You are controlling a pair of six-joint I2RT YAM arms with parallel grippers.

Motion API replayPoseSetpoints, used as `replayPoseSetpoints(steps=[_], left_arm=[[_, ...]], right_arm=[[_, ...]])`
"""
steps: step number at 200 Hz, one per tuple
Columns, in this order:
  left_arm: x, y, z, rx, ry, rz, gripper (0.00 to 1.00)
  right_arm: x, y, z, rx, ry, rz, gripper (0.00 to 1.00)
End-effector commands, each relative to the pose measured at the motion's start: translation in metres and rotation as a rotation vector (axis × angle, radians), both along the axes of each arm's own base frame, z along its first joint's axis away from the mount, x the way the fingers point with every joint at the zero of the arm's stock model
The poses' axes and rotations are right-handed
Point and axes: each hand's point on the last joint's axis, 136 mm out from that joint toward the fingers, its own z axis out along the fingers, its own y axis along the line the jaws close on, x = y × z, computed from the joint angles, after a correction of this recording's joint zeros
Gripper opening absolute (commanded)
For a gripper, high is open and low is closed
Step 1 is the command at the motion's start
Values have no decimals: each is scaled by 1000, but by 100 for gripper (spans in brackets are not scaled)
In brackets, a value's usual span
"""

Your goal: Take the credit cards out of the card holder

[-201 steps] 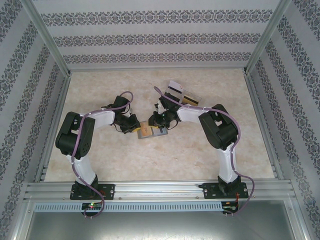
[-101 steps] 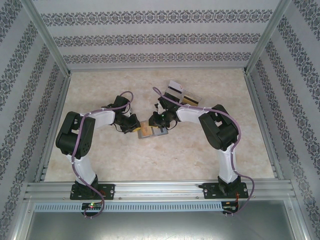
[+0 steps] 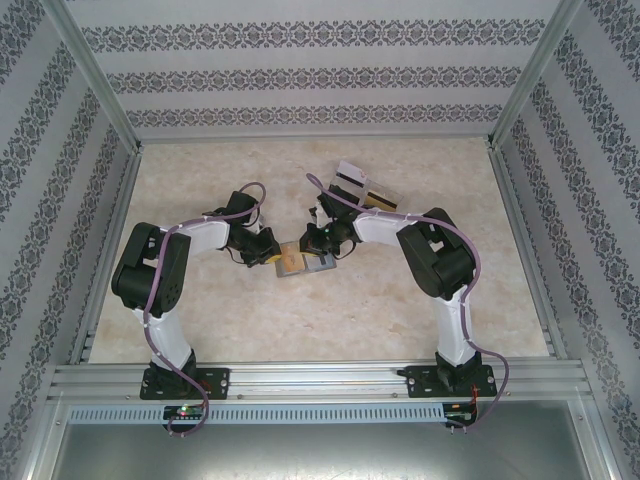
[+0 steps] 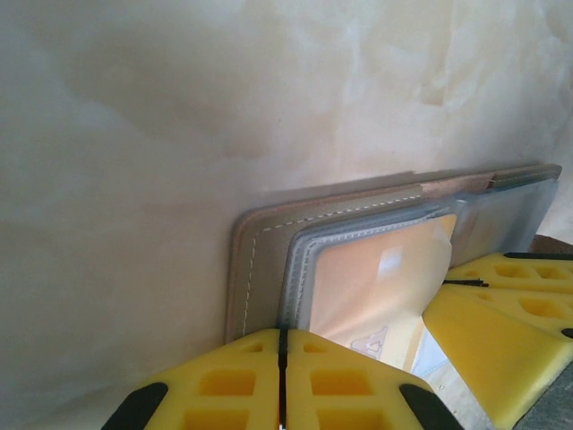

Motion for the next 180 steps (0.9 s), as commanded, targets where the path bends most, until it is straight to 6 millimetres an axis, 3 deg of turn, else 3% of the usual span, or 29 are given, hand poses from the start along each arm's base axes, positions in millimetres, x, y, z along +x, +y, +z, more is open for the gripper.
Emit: replayPoseSetpoints(steps=[1,43,74,97,138,180], left_arm=[[-8,0,-17,31,39,-23,11],[-2,5,-7,66,8,-27,24],[-1,6,-5,65,2,-29,24],[2,4,-1,58,-9,-35,21],[13,-3,30,17,-88,-51,21],[12,-12,45,-25,-110,-66,19]], right_arm=[[-2,13,11,57,-29,55,1],[7,-9,18,28,-76,-1,0],[12,-26,18,16,-85,-36,0],[13,-27,20,25,-91,-34,0],[14,-23,23,41,-97,-25,0],[15,-22,20,41,-92,-28,0]])
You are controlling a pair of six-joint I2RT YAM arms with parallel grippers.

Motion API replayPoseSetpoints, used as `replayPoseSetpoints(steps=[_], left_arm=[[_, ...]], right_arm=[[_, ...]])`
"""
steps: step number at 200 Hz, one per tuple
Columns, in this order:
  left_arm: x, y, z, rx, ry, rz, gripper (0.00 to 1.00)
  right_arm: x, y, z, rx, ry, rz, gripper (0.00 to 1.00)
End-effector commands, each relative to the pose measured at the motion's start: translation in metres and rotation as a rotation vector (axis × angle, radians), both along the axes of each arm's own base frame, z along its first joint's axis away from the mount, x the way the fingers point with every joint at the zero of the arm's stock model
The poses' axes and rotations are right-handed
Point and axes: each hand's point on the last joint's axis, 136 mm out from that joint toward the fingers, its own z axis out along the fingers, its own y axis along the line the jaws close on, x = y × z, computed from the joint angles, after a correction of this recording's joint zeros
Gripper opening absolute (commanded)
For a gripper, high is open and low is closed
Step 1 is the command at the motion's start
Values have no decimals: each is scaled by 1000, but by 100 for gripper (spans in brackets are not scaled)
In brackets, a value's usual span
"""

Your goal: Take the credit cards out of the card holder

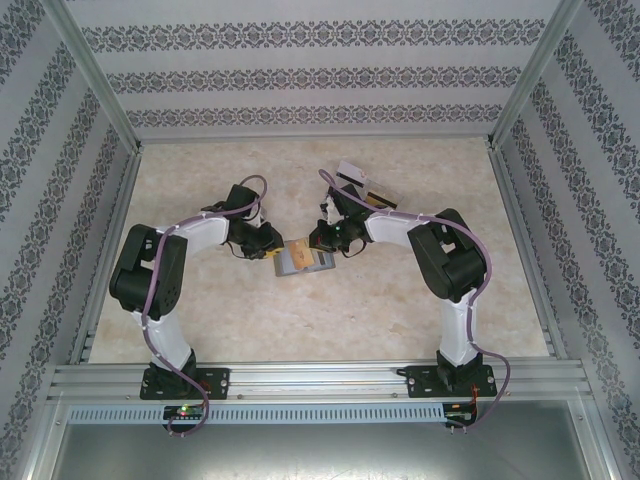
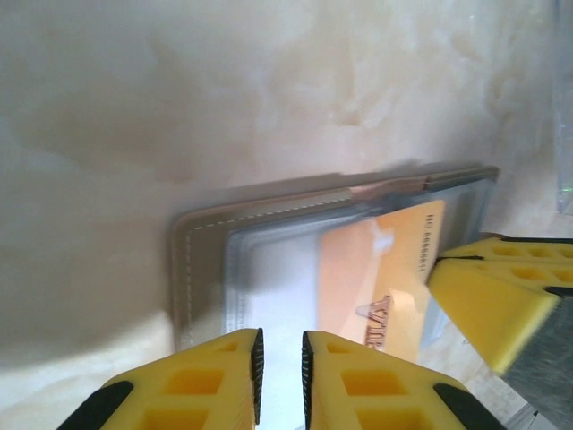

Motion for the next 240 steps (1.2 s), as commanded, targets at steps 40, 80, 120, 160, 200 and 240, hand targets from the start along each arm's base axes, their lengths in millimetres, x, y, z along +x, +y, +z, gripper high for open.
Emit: replayPoseSetpoints(steps=[40,80,120,160,200,240], left_arm=[[-1,-29,8,-76,-6,-64,12],[-6,-30,-15,-64,50,-69,9],[-13,-21,-34,-5,92,-74,6],[-17,-17,-42,18,108,-72,5],[-16,-16,-41,27,107,-73,6],[-14,-17,-39,27,103,-72,6]], right_arm=[[4,8,15,50,-37,17,0],[4,13,22,92,-32,28,0],[0,27,29,192,4,54,8],[-3,31,24,206,25,66,15],[-6,31,20,191,24,75,16],[-9,32,20,173,10,104,18]])
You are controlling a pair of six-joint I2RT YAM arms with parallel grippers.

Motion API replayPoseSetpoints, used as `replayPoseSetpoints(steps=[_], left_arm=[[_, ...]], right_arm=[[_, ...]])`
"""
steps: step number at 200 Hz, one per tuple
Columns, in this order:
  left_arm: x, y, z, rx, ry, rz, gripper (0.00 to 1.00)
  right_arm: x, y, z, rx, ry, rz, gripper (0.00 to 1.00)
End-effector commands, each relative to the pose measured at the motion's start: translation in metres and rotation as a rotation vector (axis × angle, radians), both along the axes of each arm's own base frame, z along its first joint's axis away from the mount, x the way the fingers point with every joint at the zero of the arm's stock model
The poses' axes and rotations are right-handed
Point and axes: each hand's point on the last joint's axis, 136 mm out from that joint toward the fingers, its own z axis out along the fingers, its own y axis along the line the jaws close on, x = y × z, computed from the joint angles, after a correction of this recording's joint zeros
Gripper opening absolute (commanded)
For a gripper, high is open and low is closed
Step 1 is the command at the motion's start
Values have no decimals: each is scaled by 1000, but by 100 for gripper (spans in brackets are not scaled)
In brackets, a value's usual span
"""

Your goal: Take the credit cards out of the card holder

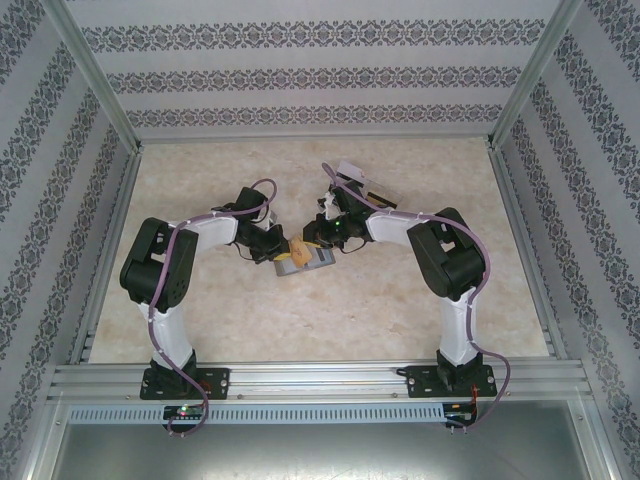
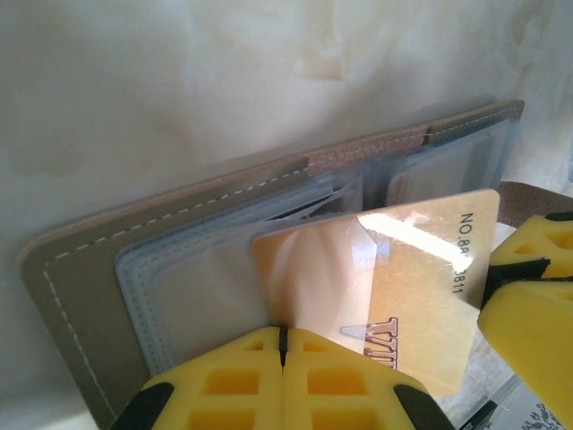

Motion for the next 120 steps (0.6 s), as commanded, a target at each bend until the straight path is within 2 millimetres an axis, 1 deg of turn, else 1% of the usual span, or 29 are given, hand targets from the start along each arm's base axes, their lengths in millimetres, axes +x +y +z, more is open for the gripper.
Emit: replayPoseSetpoints(steps=[1,50,67,79,99,112,120], left_arm=[[-8,6,-22,72,44,-11,6],[-6,7,-19,74,36,-7,6],[-4,7,-16,71,30,-4,7],[-3,6,-14,68,25,-5,8],[0,5,-7,65,9,-1,13],[2,6,0,66,-4,5,20],[4,7,5,66,-14,9,26]], right_arm=[[-13,13,1,24,-8,81,18],[-17,15,-1,-4,-30,110,16],[-17,15,-1,-15,-41,114,14],[-17,14,0,-22,-49,116,9],[-14,9,5,-54,-80,105,3],[-12,3,11,-83,-114,94,0],[-9,-1,16,-101,-142,84,0]])
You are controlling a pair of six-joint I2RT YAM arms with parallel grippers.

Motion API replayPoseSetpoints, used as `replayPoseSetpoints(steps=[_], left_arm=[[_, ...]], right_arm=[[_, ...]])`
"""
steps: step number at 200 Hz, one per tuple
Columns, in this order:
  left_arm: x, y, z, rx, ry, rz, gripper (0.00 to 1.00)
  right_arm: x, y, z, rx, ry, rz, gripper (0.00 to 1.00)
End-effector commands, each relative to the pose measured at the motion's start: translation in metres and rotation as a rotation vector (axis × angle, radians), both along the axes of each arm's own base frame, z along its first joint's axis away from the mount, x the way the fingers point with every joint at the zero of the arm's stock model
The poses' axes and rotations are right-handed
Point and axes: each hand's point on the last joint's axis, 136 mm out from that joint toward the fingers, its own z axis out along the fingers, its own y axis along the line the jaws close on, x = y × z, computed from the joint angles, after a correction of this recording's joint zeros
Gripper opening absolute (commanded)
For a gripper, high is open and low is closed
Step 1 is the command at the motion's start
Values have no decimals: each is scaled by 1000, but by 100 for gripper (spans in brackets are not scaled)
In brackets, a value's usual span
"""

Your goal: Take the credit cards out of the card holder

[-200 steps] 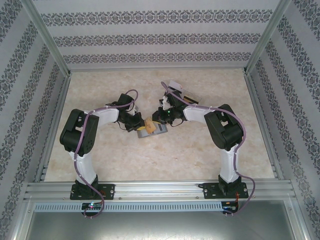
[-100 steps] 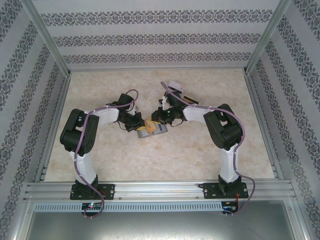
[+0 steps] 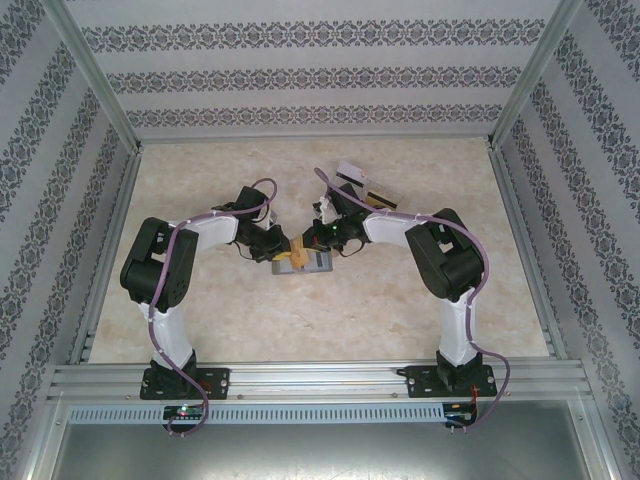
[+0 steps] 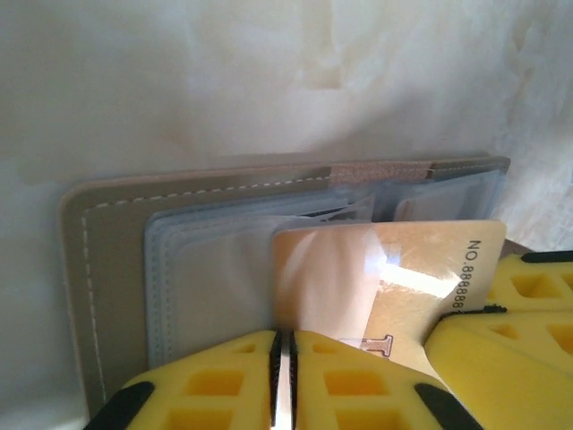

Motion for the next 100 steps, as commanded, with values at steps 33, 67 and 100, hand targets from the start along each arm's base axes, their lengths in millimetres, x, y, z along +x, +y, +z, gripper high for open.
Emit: replayPoseSetpoints(steps=[33,67,100], left_arm=[[10,10,32,48,-56,26,44],[19,21,62,68,-135,65,66],[25,52,81,148,-223,130,80]], right_arm=[[8,-26,53,-87,-210,-25,0],[11,-50,96,-108,-367,-31,0],[33,-98,127,-279,-561,-48,0]])
